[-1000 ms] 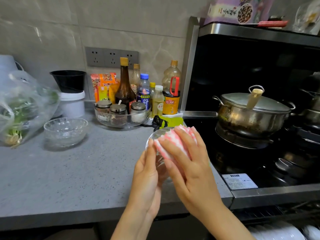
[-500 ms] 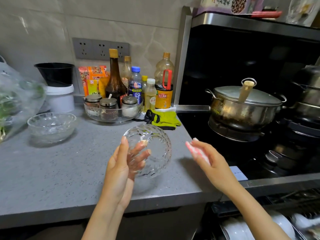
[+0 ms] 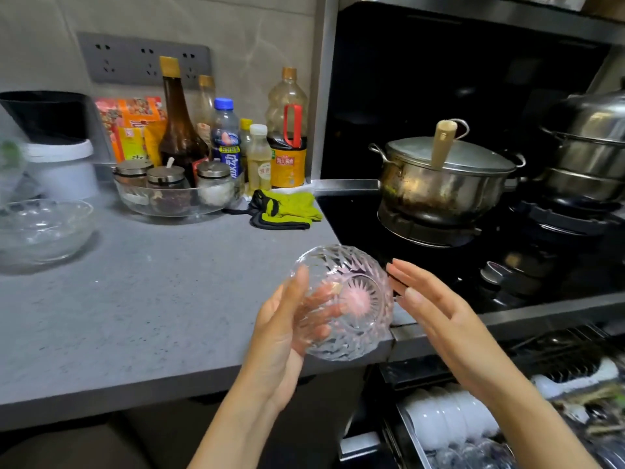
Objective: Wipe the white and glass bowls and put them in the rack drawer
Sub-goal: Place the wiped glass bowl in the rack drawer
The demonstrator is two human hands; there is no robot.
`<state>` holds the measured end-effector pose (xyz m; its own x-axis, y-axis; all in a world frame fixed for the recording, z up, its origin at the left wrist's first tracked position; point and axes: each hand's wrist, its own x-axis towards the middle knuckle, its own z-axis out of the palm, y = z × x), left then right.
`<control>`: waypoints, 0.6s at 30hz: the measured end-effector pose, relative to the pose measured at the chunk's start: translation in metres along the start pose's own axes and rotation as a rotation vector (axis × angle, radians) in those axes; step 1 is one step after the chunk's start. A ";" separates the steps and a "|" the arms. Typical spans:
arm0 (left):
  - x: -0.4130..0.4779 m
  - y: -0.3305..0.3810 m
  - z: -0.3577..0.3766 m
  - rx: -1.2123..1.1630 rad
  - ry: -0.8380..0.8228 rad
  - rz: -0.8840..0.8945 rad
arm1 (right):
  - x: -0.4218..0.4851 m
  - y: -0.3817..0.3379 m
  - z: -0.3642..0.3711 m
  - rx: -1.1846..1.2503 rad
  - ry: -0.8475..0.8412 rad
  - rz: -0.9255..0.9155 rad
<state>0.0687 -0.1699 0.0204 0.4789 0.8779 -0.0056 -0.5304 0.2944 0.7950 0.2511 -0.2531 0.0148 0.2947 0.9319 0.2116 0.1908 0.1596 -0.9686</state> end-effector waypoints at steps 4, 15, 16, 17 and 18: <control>-0.004 -0.041 0.035 0.052 -0.186 -0.083 | -0.032 0.013 -0.042 0.293 -0.068 0.183; -0.003 -0.185 0.090 0.413 -0.452 -0.356 | -0.118 0.052 -0.154 0.469 0.262 0.345; -0.001 -0.199 0.092 0.453 -0.485 -0.386 | -0.124 0.055 -0.164 0.486 0.306 0.363; 0.001 -0.212 0.093 0.472 -0.502 -0.410 | -0.128 0.059 -0.175 0.489 0.343 0.383; 0.005 -0.227 0.093 0.497 -0.500 -0.418 | -0.131 0.062 -0.184 0.475 0.366 0.399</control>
<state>0.2564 -0.2680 -0.1031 0.8858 0.4263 -0.1834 0.0769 0.2548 0.9639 0.3967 -0.4251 -0.0483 0.5680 0.7929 -0.2205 -0.3999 0.0318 -0.9160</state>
